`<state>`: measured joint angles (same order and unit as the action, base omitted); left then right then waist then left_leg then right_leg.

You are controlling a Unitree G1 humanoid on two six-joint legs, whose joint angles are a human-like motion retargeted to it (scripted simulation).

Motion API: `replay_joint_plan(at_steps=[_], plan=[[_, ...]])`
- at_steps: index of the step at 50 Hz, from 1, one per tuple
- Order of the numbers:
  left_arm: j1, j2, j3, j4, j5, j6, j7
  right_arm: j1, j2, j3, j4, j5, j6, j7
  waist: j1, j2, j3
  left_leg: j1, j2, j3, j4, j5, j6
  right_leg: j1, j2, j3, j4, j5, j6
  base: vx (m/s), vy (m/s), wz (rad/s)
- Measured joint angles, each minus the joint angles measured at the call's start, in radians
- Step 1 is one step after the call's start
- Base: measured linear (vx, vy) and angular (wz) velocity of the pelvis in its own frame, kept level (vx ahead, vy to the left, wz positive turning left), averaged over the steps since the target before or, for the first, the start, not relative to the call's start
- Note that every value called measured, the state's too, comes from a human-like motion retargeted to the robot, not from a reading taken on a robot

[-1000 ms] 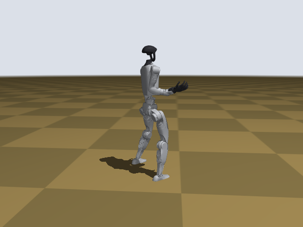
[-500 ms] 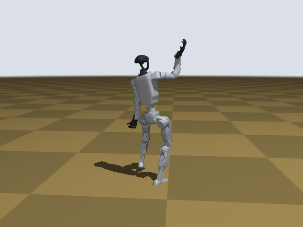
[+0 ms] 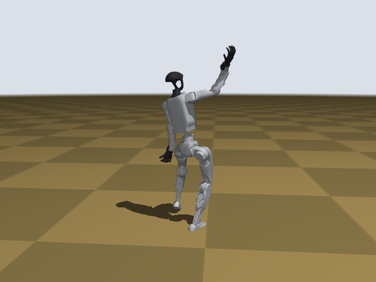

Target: Dance

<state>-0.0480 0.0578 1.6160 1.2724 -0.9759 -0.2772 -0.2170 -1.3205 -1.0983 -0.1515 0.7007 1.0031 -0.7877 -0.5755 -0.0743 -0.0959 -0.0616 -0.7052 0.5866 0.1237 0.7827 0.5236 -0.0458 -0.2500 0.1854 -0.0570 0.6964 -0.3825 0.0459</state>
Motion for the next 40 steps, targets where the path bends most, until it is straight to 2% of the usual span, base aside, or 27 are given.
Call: replay_joint_plan(at_steps=[5,10,12,13,15,16,18,20,22,24,27,33,37,40], plan=[[0.001,0.017,-0.024,0.023,-0.009,-0.002,0.026,0.051,-0.053,0.017,-0.061,-0.049,0.03,0.021,-0.014,0.016,0.005,0.052,-0.022,0.036,-0.079,-0.002,-0.007,0.038,-0.031,-0.028,-0.09,0.047,0.0,0.0,-0.02,0.09],[-0.012,0.1,0.015,0.052,0.003,-0.004,0.073,0.193,-0.198,-0.021,-0.134,-0.207,0.087,0.099,-0.028,0.04,-0.003,0.127,-0.075,0.103,-0.202,-0.045,-0.049,0.097,-0.065,-0.072,-0.248,0.121,-0.002,0.03,-0.06,0.31],[-0.026,0.152,0.044,0.06,-0.004,-0.005,0.086,0.295,-0.272,-0.092,-0.161,-0.343,0.093,0.152,-0.037,0.049,-0.006,0.156,-0.124,0.086,-0.269,-0.076,-0.106,0.126,-0.077,-0.095,-0.323,0.15,-0.006,0.07,-0.08,0.47],[-0.032,0.178,0.06,0.063,-0.006,-0.009,0.092,0.356,-0.308,-0.137,-0.17,-0.412,0.097,0.177,-0.044,0.052,-0.009,0.166,-0.148,0.081,-0.296,-0.107,-0.111,0.143,-0.086,-0.113,-0.359,0.161,-0.009,0.1,-0.09,0.54],[-0.039,0.243,0.085,0.073,-0.003,-0.011,0.099,0.529,-0.357,-0.293,-0.185,-0.575,0.112,0.206,-0.063,0.045,-0.013,0.182,-0.201,0.08,-0.333,-0.193,-0.054,0.177,-0.112,-0.141,-0.432,0.185,-0.008,0.16,-0.11,0.63],[-0.039,0.289,0.086,0.082,0.004,-0.009,0.094,0.691,-0.346,-0.436,-0.208,-0.667,0.129,0.177,-0.072,0.03,-0.014,0.193,-0.228,0.076,-0.351,-0.233,-0.028,0.196,-0.13,-0.159,-0.462,0.195,-0.003,0.19,-0.08,0.71],[-0.046,0.388,0.074,0.103,0.031,-0.006,0.095,1.036,-0.288,-0.729,-0.262,-0.833,0.164,0.067,-0.072,-0.009,-0.018,0.22,-0.284,0.084,-0.391,-0.312,0.052,0.222,-0.167,-0.177,-0.514,0.213,0.003,0.21,-0.02,0.66],[-0.062,0.481,0.05,0.121,0.054,-0.011,0.107,1.32,-0.22,-0.971,-0.288,-0.982,0.161,-0.089,-0.056,-0.04,-0.02,0.246,-0.342,0.101,-0.433,-0.377,0.133,0.237,-0.203,-0.182,-0.546,0.226,0.007,0.23,0.02,0.51],[-0.091,0.56,0.008,0.133,0.056,-0.011,0.105,1.511,-0.141,-1.142,-0.291,-1.155,0.149,-0.287,-0.03,-0.052,-0.011,0.268,-0.386,0.089,-0.46,-0.438,0.135,0.259,-0.232,-0.189,-0.566,0.232,0.018,0.36,0.02,0.57],[-0.13,0.625,-0.039,0.141,0.051,-0.004,0.094,1.597,-0.06,-1.234,-0.289,-1.278,0.17,-0.457,-0.002,-0.035,0.002,0.31,-0.396,0.096,-0.513,-0.482,0.075,0.283,-0.239,-0.195,-0.582,0.238,0.028,0.46,0.03,0.41],[-0.189,0.706,-0.105,0.147,0.05,0.0,0.074,1.587,0.063,-1.259,-0.261,-1.354,0.191,-0.601,0.047,-0.006,0.007,0.347,-0.432,0.032,-0.555,-0.497,-0.027,0.313,-0.247,-0.19,-0.598,0.24,0.043,0.41,0.08,0.02],[-0.274,0.796,-0.259,0.107,0.128,0.003,0.073,1.48,0.293,-1.217,-0.087,-1.282,0.131,-0.63,0.047,0.038,-0.007,0.337,-0.479,0.014,-0.513,-0.515,-0.066,0.353,-0.284,-0.213,-0.61,0.247,0.071,0.38,0.07,0.26],[-0.335,0.763,-0.396,0.034,0.247,-0.027,0.083,1.441,0.426,-1.25,0.058,-1.236,0.133,-0.63,0.069,0.052,-0.009,0.316,-0.528,-0.036,-0.455,-0.542,-0.085,0.371,-0.325,-0.223,-0.61,0.262,0.091,0.29,0.05,0.03],[-0.375,0.708,-0.525,-0.008,0.367,-0.064,0.114,1.415,0.538,-1.283,0.159,-1.211,0.143,-0.628,0.098,0.054,-0.004,0.302,-0.586,-0.174,-0.421,-0.556,-0.1,0.377,-0.356,-0.219,-0.603,0.285,0.091,0.24,0.0,0.02]])
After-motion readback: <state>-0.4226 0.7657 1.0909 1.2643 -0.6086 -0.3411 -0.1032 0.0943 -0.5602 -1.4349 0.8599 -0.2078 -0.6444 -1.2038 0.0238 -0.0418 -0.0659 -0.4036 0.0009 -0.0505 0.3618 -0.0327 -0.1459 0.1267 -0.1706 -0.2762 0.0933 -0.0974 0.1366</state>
